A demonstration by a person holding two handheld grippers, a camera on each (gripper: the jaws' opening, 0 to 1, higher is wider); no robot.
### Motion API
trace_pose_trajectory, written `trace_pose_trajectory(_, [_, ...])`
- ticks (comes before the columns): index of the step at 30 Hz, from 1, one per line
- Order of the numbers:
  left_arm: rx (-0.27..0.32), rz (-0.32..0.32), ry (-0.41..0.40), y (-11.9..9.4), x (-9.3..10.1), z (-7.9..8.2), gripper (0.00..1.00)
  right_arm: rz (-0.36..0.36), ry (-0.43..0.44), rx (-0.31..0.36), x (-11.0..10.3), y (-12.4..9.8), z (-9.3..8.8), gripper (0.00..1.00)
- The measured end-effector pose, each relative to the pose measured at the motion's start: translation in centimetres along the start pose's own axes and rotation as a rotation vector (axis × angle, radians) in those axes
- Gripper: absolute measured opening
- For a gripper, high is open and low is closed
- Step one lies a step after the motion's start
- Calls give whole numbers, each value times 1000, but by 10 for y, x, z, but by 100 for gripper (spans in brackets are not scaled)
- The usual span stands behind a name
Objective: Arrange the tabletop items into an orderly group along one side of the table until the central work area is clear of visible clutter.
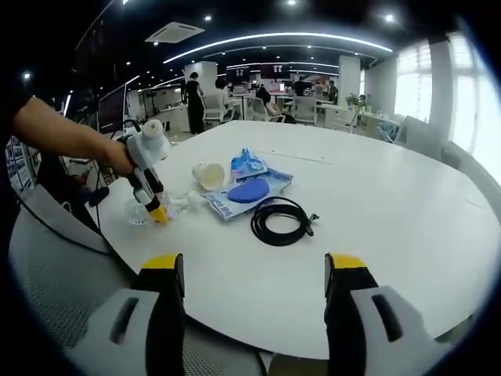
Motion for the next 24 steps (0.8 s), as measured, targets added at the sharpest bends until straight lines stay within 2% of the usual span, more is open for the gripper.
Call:
trace_pose_trajectory(8, [25,2,-41,-1,0,2,31,-8,-1,10,2,0,1,75])
trace_pose_trajectory(14, [45,15,-33,-2,-2,4,29,-10,2,18,2,0,2,78])
trace_pose_trajectory(24, [87,6,-36,-11,-4,8,30,11,9,18,0,1,2,84])
Point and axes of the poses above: the point that each gripper's makers call its tool centre point, and the gripper's own axes: y roughly forward along the fingers, x roughly to its right, z roughly out of its top, the point moved 4 cm from there along -y, roughly backward along the fingers, and after that the axes turned 1 degree about -z, right-handed, at the moved point
